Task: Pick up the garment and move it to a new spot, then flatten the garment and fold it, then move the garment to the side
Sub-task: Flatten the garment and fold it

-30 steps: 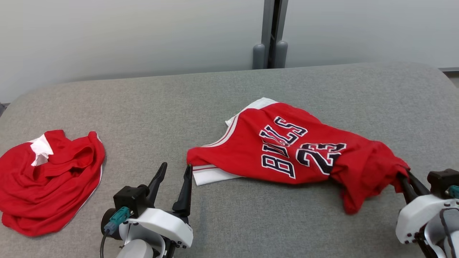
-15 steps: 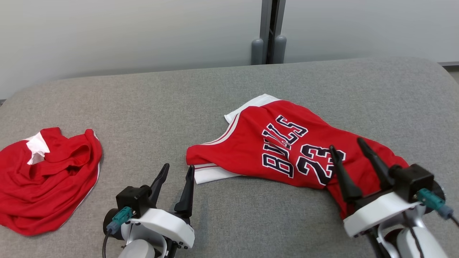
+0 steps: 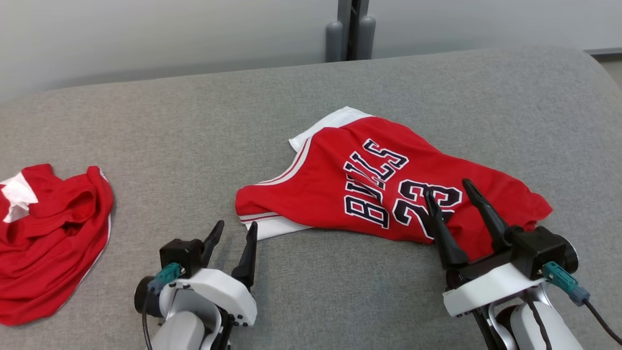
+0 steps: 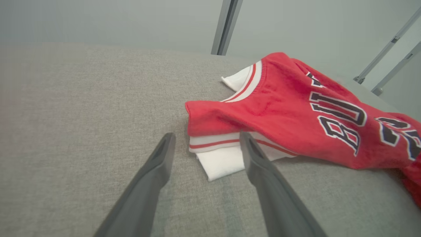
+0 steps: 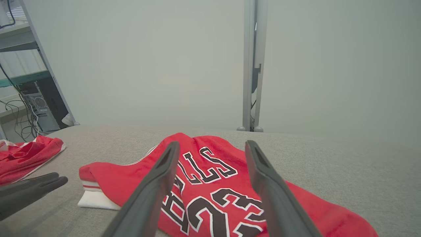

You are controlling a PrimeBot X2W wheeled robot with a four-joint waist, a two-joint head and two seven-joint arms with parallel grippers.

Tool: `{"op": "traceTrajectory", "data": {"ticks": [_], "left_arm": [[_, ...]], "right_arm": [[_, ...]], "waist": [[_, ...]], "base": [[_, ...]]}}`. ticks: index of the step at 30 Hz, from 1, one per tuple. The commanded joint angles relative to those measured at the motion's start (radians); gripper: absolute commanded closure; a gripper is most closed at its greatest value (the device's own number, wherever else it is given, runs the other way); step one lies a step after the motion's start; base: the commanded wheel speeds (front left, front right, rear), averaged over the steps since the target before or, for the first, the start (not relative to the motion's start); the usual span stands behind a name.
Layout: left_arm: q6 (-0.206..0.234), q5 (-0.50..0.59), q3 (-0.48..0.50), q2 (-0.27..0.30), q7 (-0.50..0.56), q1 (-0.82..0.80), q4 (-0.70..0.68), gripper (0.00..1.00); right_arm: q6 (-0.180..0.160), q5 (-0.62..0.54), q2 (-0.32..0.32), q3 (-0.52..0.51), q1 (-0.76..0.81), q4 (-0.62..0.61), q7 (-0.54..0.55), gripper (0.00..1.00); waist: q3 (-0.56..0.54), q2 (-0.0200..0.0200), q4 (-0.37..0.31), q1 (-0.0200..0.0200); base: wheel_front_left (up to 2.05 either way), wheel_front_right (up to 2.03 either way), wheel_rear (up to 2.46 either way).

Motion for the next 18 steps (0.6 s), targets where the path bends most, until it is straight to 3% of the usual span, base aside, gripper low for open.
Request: {"op": "traceTrajectory", "data": {"ticks": [1, 7, 15, 16, 17, 18], "left_arm": [[0.01, 0.007, 0.001, 0.013, 0.012, -0.035, 0.028, 0.0], [-0.002, 0.01, -0.011, 0.022, 0.062, -0.113, 0.147, 0.0], [-0.075, -0.032, -0.022, 0.009, 0.079, -0.181, 0.241, 0.0], [-0.086, -0.038, -0.026, 0.007, 0.082, -0.185, 0.249, 0.59], [-0.101, -0.045, -0.03, 0.005, 0.088, -0.188, 0.256, 1.0], [-0.112, -0.053, -0.033, 0.003, 0.091, -0.192, 0.261, 1.0]], "right_arm": [[-0.001, -0.006, 0.0, -0.005, -0.015, 0.002, -0.013, 0.0], [-0.001, -0.035, 0.01, -0.03, -0.032, 0.013, -0.023, 0.0], [-0.001, -0.046, 0.019, -0.038, -0.048, 0.019, -0.035, 0.0], [-0.001, -0.047, 0.019, -0.039, -0.047, 0.02, -0.038, 0.0], [-0.001, -0.048, 0.019, -0.04, -0.046, 0.022, -0.039, 0.0], [-0.001, -0.049, 0.019, -0.041, -0.045, 0.025, -0.041, 0.0]], "waist": [[0.018, 0.0, -0.016, 0.0], [0.05, 0.0, -0.048, 0.0], [0.071, 0.0, -0.071, 0.0], [0.071, 0.0, -0.071, 0.0], [0.07, 0.0, -0.071, 0.0], [0.067, 0.0, -0.07, 0.0]], "base": [[0.0, 0.0, 0.0], [0.0, 0.0, 0.0], [0.0, 0.0, 0.0], [0.0, 0.0, 0.0], [0.0, 0.0, 0.0], [0.0, 0.0, 0.0]]}}
